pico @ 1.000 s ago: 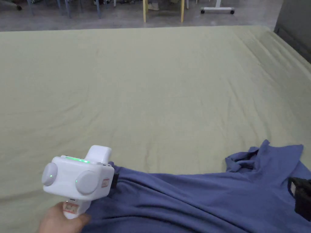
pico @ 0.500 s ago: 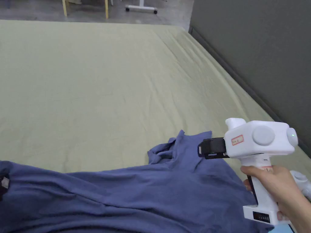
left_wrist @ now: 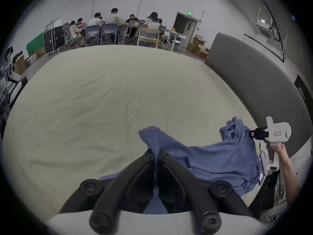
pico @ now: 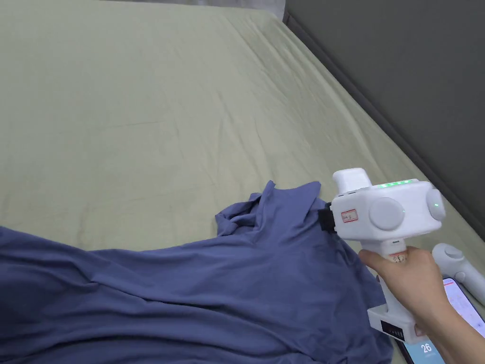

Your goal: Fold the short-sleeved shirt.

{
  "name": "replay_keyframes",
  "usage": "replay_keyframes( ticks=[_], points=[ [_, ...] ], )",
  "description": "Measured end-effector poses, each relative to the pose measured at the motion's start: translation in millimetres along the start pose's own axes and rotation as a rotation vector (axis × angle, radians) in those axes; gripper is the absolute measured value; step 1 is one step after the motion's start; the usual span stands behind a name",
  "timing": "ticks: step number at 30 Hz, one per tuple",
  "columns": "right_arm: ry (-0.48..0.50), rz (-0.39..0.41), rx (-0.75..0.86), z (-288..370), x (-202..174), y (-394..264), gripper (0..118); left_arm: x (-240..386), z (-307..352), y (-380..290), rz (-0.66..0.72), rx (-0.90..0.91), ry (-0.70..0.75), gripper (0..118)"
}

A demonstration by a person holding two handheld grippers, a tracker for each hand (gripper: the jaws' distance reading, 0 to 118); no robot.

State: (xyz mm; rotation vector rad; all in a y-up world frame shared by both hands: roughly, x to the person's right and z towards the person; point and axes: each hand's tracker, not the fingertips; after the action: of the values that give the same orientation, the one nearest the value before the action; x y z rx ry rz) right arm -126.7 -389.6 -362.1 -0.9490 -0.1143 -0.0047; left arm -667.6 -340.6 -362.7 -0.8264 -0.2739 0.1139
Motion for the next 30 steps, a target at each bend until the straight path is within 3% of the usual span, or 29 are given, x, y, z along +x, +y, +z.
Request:
replay_keyframes(
  ticks=[6,10,14,19,22,26,30],
  points=[
    [0.069,-0.053,0.344,122.3,-18.1,18.4,3,5.7,85.8,27.5,0.019,0.227,-0.054,0],
    [0.102,-0.099,0.643,236.3,-36.9,33.3,3,21.0,175.5,62.0,-0.074,0.436,-0.032,0],
    [0.142,-0.111,0.842,315.9,-43.3,61.7,3,30.9,255.3,100.6,-0.098,0.639,-0.054,0],
    [0.192,-0.078,0.969,383.2,-47.6,118.3,3,50.8,327.3,156.2,-0.205,0.782,0.064,0],
    [0.178,-0.067,1.020,409.0,-52.6,155.6,3,51.9,350.2,192.3,-0.213,0.816,0.058,0],
    [0.187,-0.062,1.023,416.3,-59.7,226.7,3,42.8,351.2,256.2,-0.220,0.823,0.178,0],
    [0.166,-0.077,0.997,404.7,-68.6,295.8,3,20.1,328.3,319.1,-0.170,0.782,0.196,0]
  ],
)
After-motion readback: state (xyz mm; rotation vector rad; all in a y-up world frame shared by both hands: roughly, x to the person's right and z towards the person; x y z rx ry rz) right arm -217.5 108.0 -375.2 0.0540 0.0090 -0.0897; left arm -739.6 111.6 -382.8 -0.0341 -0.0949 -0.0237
